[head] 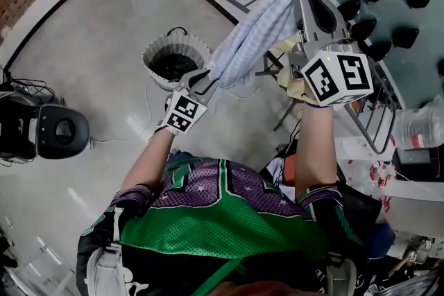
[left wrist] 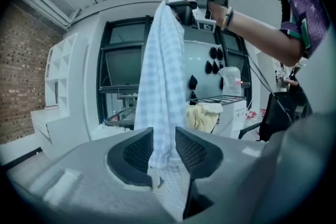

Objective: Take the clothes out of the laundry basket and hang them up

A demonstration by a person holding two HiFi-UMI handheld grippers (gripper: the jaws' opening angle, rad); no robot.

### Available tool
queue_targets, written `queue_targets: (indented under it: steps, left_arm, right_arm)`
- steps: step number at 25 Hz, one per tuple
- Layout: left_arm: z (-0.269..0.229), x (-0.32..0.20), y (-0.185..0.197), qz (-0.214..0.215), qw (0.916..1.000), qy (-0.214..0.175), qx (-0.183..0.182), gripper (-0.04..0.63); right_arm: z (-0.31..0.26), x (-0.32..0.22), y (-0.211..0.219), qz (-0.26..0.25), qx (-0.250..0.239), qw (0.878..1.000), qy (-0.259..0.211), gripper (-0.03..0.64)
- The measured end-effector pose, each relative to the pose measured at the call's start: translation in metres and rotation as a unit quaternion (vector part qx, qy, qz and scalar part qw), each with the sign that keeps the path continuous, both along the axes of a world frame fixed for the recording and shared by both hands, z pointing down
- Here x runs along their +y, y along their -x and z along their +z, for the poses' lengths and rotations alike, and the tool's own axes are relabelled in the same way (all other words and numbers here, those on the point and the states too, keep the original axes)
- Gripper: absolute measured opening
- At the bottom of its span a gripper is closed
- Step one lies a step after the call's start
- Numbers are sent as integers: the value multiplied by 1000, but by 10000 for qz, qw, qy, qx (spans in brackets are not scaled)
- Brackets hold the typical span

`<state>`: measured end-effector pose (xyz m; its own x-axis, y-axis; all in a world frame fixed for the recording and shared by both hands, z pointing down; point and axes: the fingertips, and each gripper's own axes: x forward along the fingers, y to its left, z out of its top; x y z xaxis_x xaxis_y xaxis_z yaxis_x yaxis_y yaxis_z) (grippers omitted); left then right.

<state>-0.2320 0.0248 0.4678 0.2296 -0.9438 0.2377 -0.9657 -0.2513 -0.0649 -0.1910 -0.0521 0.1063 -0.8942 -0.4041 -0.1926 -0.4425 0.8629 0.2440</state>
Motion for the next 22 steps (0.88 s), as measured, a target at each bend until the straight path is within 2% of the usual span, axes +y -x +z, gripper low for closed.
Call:
queue_targets:
  steps: [7,12,20,21,22]
  left_arm:
    - [24,-18,-14,161,9995,189,-213,129]
    - [33,-20,-46,660,9969,272,-331,141]
    - [24,-34,-99,1328,9909,131,-164,143]
    - [21,-36,-105,1381,9902,93,-164,132]
    - [19,-38,-108,1405,9899,56,-163,87]
  right_arm:
    - [-17,2,-25,116,-135,9998,-115,5]
    - [-18,-6,-41,330,-145,9993,-43,5]
    - [-21,-15,-69,756,-176,9970,-20,6]
    - [-21,-17,-73,819,-179,9965,-20,5]
    - [-20,-19,-78,886,-179,9959,-23,6]
